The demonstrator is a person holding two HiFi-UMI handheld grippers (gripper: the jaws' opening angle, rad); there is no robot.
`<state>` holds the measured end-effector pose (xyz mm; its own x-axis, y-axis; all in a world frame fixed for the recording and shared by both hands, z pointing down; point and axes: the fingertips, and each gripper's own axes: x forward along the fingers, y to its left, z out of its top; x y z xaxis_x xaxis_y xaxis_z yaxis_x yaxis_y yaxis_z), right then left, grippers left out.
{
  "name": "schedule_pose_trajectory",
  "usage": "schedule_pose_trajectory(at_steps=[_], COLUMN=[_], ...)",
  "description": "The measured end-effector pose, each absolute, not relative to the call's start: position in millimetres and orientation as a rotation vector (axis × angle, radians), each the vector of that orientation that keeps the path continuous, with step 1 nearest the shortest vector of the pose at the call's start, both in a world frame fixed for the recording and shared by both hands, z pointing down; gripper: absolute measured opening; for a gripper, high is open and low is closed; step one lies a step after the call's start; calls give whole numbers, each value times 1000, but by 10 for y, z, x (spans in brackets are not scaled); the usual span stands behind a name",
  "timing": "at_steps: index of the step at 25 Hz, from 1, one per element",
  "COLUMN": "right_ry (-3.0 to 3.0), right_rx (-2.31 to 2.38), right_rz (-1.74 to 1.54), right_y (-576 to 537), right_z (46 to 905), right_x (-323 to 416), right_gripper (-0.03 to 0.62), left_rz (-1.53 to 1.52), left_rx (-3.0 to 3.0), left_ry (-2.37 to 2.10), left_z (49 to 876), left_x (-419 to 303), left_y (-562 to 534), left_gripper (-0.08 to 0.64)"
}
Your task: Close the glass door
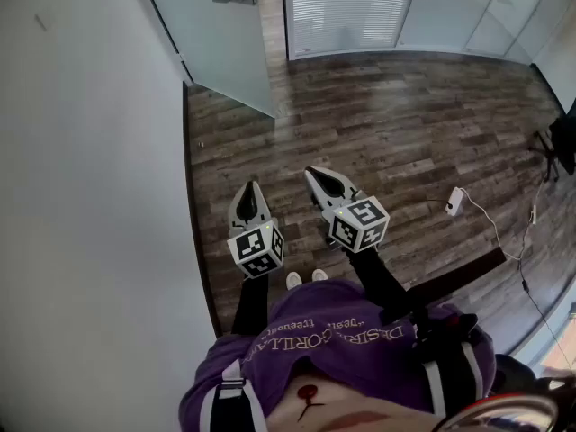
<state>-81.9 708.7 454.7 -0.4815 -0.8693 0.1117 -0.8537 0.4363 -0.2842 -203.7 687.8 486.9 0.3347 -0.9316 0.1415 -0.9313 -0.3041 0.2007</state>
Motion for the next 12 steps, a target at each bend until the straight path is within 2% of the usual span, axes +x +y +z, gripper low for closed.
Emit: schedule_pose_trajectory(at_steps=[12], right_ry=[2626], right_rx=[-1587], right_rz=[-464], right_y=[7070], right_z=[4571], right_x=[-852], right_gripper=[-3], left_rz=[-2], left_rx=[2349], left_ry=[-1673], left_z=[4908], left_x=[-2067], left_y=[6863], left_gripper=[2])
